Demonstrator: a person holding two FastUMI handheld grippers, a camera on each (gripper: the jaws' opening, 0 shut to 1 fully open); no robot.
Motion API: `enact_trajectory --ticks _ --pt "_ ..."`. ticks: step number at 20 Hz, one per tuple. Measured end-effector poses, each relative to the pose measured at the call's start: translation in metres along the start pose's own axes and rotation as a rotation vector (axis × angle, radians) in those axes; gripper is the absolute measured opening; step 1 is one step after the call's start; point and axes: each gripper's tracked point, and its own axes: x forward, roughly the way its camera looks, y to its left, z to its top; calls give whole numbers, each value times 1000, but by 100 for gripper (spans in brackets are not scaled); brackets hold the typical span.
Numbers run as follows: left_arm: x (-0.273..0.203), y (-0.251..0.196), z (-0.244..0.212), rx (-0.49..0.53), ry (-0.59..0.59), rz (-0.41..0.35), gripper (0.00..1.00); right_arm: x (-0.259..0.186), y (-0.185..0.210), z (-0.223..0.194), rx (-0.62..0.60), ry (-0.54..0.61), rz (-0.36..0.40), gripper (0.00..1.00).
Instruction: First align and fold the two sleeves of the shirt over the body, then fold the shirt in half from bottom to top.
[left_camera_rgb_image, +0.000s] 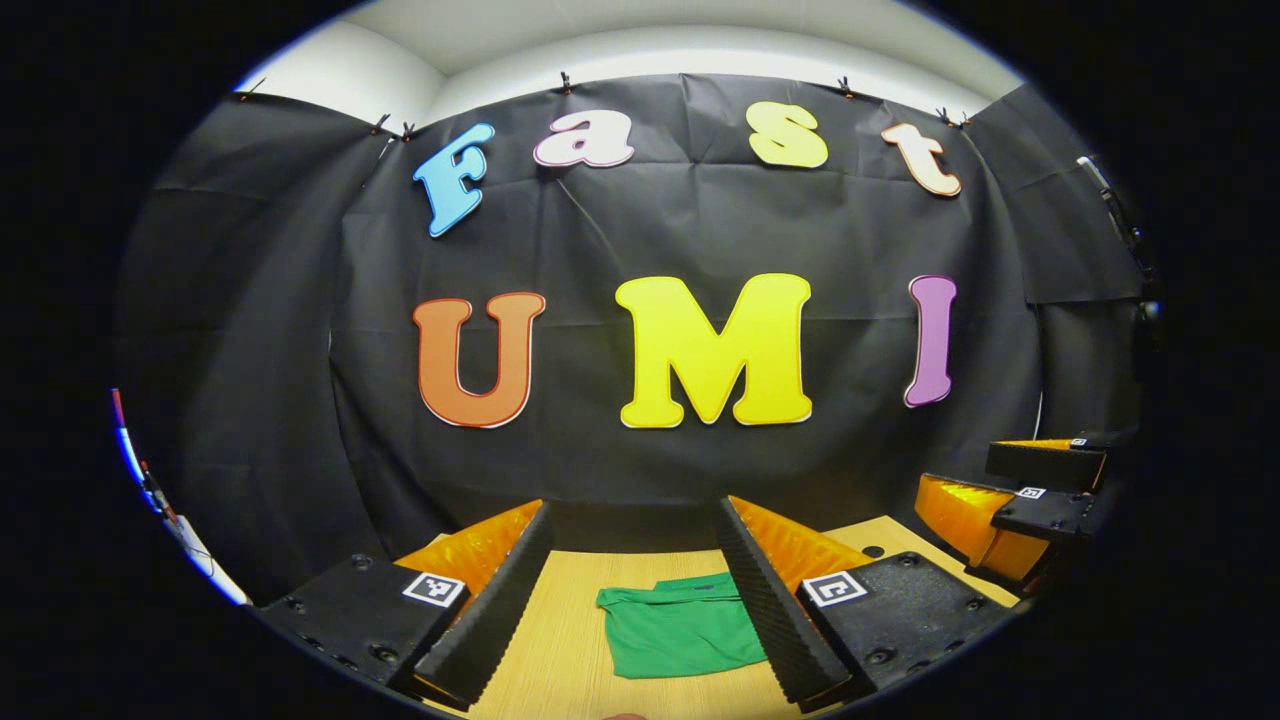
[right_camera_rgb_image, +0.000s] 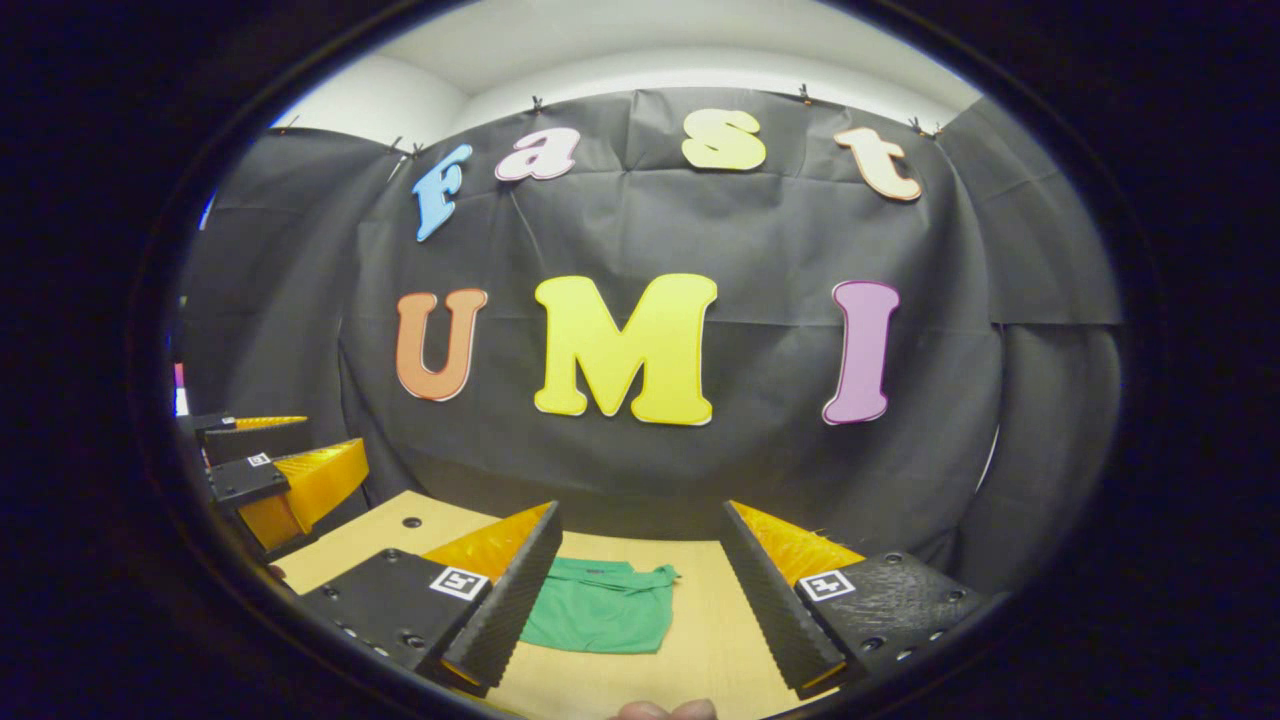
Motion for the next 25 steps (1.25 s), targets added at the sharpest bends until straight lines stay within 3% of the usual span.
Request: enact_trajectory --ticks 14,25 --pt "6 1 -3 -8 19 21 100 7 8 -9 7 9 15 97" --pt "4 -4 5 9 0 4 100 1 4 8 22 -45 -34 97"
